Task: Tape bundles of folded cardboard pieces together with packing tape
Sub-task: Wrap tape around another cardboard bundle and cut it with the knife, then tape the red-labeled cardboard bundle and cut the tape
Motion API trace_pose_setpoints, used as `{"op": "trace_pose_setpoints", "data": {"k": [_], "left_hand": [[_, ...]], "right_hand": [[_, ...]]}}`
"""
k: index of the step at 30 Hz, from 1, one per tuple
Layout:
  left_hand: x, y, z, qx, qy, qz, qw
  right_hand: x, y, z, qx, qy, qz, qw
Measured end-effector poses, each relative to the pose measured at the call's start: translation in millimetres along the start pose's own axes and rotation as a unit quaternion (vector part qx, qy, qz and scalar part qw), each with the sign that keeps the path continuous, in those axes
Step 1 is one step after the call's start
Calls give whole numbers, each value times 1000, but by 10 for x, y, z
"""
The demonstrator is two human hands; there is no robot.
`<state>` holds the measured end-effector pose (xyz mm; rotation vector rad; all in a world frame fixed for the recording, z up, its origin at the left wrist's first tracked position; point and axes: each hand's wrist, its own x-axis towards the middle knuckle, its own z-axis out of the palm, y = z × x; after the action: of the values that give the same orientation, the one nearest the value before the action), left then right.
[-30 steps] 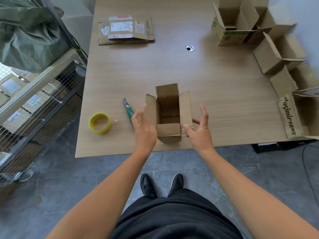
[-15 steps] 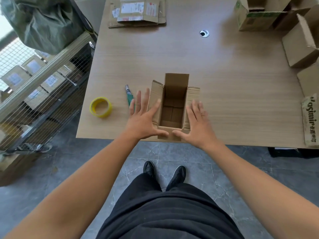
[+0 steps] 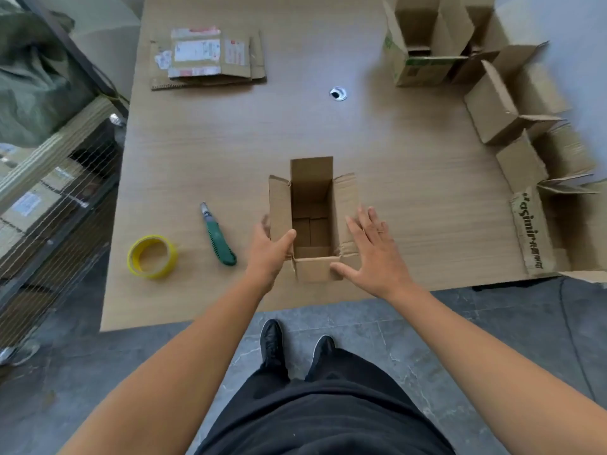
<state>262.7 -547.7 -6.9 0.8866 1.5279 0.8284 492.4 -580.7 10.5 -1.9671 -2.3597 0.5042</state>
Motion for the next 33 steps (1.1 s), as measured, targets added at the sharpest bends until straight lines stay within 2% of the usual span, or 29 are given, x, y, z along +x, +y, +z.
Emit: {"op": "trace_pose_setpoints", "data": {"k": [3, 8, 11, 18, 23, 28, 30, 33], "left_hand": [[208, 211, 387, -19, -44, -34, 998], [570, 729, 1247, -3, -68, -20, 997], [932, 976, 1888, 8, -89, -22, 996], [1833, 1622, 3376, 19, -70, -10, 997], [2303, 1946, 4032, 29, -57, -8, 998], [2361, 2048, 4046, 49, -115, -7, 992], [2377, 2078, 3766, 122, -108, 40, 986], [2493, 2124, 2989, 236, -45, 144, 960]], "right_hand": [[8, 217, -278, -14, 20, 53, 998], [21, 902, -766, -13, 66, 162, 984], [148, 1452, -967, -24, 77, 198, 977], [912, 2769, -1396, -3, 121, 204, 971], [1376, 3394, -1685, -8, 144, 181, 973], [1710, 3290, -1825, -4, 172, 118, 978], [1893, 3100, -1837, 2, 171, 84, 982], [2269, 2717, -1809, 22, 149, 39, 988]]}}
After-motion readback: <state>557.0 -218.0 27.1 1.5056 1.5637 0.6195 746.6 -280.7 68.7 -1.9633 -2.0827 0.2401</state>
